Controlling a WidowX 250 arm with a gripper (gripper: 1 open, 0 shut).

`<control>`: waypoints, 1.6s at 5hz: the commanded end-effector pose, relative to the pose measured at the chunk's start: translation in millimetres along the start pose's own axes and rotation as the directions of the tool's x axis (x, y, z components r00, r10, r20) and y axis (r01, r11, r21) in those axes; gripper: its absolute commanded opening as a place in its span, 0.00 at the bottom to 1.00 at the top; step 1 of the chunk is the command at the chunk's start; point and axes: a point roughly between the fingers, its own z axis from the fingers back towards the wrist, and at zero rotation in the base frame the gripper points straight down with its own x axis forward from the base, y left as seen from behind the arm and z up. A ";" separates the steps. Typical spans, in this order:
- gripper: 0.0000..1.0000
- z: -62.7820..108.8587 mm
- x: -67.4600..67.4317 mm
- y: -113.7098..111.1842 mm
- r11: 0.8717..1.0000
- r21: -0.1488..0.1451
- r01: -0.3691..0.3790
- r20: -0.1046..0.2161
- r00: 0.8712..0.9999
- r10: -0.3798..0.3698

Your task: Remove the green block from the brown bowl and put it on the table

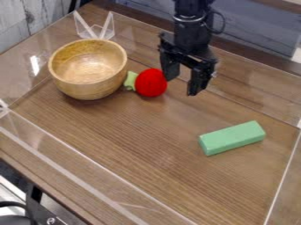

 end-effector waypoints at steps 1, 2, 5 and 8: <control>1.00 39.0 -5.4 20.4 0.997 0.037 -0.075 0.090 0.993 0.071; 1.00 60.6 -20.4 52.1 0.986 0.036 -0.162 0.128 0.979 0.156; 1.00 81.6 -16.9 39.6 0.985 -0.007 -0.174 0.141 0.975 0.174; 1.00 66.6 -19.8 25.0 0.999 -0.014 -0.035 0.110 0.993 0.036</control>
